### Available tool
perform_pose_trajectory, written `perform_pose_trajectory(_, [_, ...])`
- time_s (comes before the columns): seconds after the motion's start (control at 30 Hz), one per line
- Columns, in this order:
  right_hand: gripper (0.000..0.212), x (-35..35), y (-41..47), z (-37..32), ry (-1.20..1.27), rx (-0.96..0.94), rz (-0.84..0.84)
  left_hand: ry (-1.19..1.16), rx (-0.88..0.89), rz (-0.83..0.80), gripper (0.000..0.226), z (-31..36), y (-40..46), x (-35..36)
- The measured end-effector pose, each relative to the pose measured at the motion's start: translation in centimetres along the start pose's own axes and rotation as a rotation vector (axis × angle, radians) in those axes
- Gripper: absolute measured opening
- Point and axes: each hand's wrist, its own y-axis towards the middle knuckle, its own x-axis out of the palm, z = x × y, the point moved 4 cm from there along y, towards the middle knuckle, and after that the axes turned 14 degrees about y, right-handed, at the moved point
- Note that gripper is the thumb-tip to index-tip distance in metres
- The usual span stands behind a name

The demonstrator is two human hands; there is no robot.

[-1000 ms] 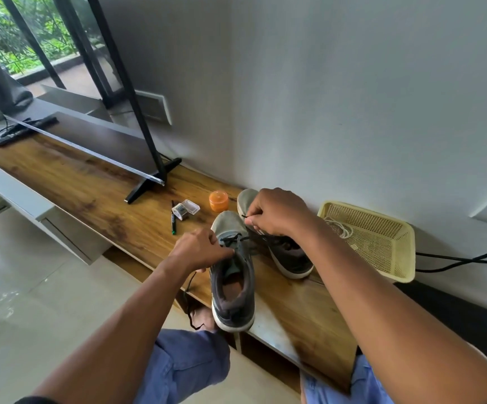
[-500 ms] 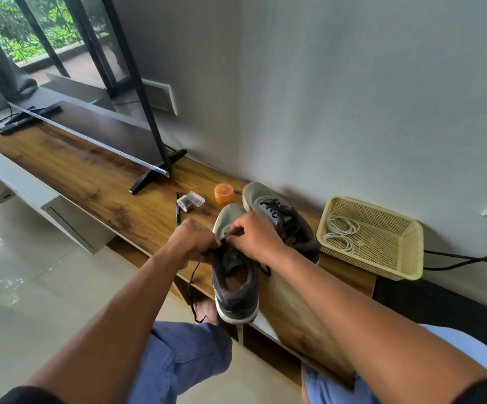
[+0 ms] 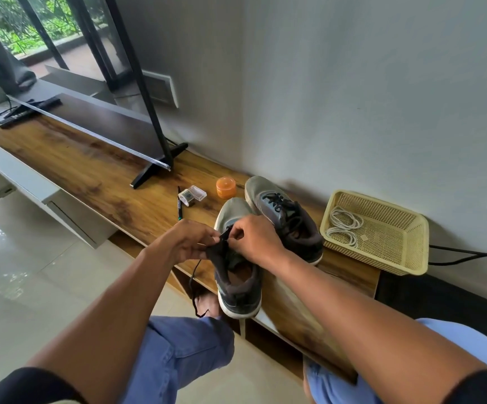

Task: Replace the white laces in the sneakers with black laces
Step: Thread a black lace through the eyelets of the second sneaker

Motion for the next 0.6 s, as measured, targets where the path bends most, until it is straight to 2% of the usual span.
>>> perform_pose_trajectory(0.3, [0.018, 0.1, 0.2, 1.1, 0.081, 0.165, 0.087, 0.007, 0.048, 0.035, 0.016, 0.0, 0.3, 0.2])
perform_pose_trajectory(0.6, [0.024, 0.5, 0.4, 1.2, 0.025, 0.162, 0.133, 0.075, 0.104, 0.092, 0.013, 0.3, 0.3, 0.0])
